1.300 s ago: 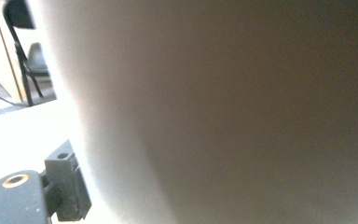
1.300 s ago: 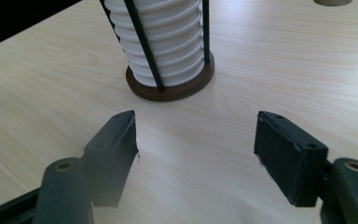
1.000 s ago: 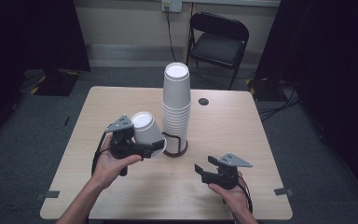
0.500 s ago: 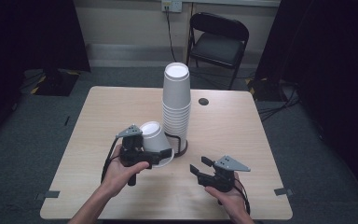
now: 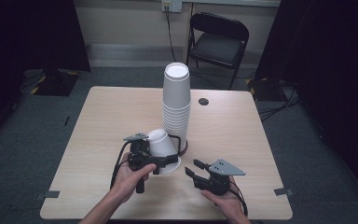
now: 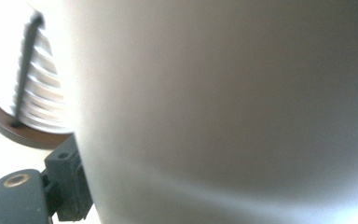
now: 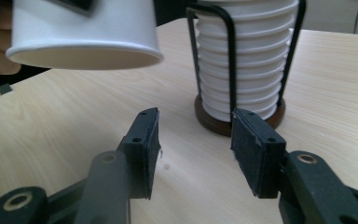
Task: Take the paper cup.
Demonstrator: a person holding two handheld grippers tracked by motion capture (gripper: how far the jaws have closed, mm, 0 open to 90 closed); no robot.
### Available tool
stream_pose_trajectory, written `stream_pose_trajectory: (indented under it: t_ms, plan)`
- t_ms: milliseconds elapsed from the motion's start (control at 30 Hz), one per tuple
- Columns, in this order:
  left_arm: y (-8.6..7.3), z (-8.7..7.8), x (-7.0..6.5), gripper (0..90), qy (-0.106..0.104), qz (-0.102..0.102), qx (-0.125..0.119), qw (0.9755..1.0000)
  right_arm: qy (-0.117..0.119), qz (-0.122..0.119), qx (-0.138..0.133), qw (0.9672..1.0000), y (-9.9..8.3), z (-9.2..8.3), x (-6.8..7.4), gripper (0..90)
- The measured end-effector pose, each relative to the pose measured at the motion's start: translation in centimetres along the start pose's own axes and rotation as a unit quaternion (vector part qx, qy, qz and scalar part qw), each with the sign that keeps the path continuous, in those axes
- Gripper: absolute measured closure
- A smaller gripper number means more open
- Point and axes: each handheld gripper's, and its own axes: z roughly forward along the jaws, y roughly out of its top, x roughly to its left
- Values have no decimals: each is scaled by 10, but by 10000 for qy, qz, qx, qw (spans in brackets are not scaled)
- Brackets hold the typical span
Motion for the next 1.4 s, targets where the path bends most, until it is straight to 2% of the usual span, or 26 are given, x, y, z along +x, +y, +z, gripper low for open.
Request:
stream_pose_trajectory:
  t_ms: [167,333,367,500,567,733,833,967,1000,1133,1267,1300,1333,1400]
  plan:
    - [-7,7,-1,119,-108,-201,195,9995,92,-96,-89,9999,1,1,5,538]
    - [-9,9,1,120,-114,-381,256,9989,153,-110,-104,9998,1,1,8,533]
    - [-9,9,2,120,-163,-487,277,9983,151,-104,-113,9998,0,1,8,533]
    - [-9,9,4,120,-227,-650,287,9972,206,-160,-225,9994,1,2,11,545]
    - [-9,9,5,120,-241,-687,267,9970,219,-271,-279,9990,1,3,14,562]
    - [-10,10,5,120,-262,-741,254,9966,224,-341,-331,9986,2,4,17,569]
    - [-11,12,5,119,-372,-919,302,9946,205,-401,-403,9982,2,4,18,592]
    - [-13,14,3,118,-325,-948,365,9943,215,-453,-420,9979,3,4,19,621]
    - [-14,15,3,119,-390,-1059,416,9927,185,-489,-444,9976,4,5,19,629]
    - [-15,16,3,119,-460,-1079,482,9919,194,-563,-525,9968,5,6,20,655]
    - [-16,17,0,119,-586,-1223,502,9895,160,-656,-645,9956,7,6,23,672]
    - [-16,17,-1,119,-593,-1243,483,9893,147,-675,-652,9955,7,6,23,676]
    - [-17,17,-1,119,-570,-1159,509,9903,142,-674,-679,9953,7,6,23,681]
    - [-18,18,-4,119,-578,-1207,457,9899,150,-664,-711,9951,7,6,23,685]
